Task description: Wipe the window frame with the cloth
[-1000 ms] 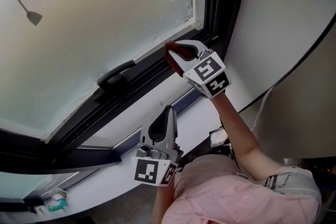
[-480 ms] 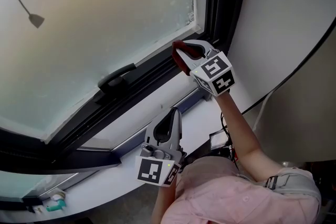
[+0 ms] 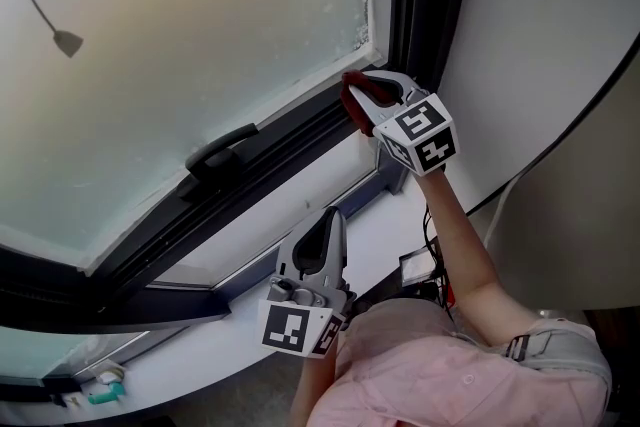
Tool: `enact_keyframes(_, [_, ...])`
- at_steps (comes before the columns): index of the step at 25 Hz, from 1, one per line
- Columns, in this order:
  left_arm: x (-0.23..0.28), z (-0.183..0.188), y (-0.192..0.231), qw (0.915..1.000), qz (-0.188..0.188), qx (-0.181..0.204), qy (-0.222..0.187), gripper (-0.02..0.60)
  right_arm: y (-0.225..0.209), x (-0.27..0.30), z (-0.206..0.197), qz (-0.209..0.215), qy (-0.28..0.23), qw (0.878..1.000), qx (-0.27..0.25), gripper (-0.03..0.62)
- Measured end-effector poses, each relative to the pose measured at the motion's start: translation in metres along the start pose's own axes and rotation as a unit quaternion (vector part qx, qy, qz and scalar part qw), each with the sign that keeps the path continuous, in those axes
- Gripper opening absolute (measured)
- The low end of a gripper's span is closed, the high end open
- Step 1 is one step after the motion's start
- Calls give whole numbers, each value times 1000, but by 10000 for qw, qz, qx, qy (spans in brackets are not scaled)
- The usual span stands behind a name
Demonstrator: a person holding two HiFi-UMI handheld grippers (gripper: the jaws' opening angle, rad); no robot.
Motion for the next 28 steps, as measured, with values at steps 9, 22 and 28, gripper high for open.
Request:
enact_keyframes(9, [-3, 1, -1, 10000, 24, -16, -22, -3, -30, -6, -8, -385, 50, 9992, 17, 61])
enact_keyframes(22, [-20, 3, -1, 9996, 245, 79, -67, -3, -40, -12, -12, -860, -162, 9961, -88, 61])
enact_keyframes(28, [-49, -1, 23, 9972, 716, 236, 10, -3, 12, -40, 9, -711, -866, 9935, 183, 61])
Point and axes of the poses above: the fingertips, and each gripper's own axes: x forward along the fingers, y to its left, z out of its top, the point moved 6 cm from there along -x, backward along the fingers
